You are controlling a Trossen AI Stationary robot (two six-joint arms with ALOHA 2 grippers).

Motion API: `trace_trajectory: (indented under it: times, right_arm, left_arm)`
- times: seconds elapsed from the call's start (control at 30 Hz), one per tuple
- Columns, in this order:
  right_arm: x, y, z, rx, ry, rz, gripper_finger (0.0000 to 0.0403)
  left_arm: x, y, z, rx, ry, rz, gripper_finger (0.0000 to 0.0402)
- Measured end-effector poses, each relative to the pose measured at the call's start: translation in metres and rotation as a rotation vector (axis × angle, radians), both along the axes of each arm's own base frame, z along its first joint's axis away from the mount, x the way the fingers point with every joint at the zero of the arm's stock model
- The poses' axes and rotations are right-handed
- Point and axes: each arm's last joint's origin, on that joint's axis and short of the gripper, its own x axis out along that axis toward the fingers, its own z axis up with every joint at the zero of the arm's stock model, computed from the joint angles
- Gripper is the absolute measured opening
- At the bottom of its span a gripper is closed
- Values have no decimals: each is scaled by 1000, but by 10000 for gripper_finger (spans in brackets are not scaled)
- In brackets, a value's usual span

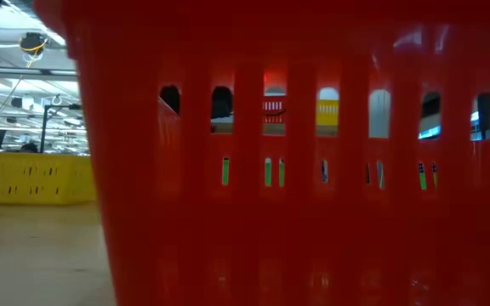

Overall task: Stack baskets on shelf by color
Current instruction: Put the middle green bin on the shelf

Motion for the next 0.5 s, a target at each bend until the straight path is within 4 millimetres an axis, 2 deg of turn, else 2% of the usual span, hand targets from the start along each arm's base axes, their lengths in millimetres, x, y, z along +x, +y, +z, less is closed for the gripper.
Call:
trace_trajectory:
  times: [0.1,0.23,0.3,0.4,0.5]
  right_arm:
    - [0,0,0,-2,1,1,0]
    - [0,0,0,-4,2,2,0]
    - [0,0,0,-5,2,3,0]
    - [0,0,0,-7,2,4,0]
    - [0,0,0,-7,2,3,0]
  left_arm:
    - [-1,1,-2,-37,17,-10,62]
    - [-1,0,0,-97,2,-26,11]
    - [-3,-1,4,-118,-7,-32,7]
    - [-10,-8,15,-157,-6,-65,3]
    - [-22,-15,35,-197,-22,-70,2]
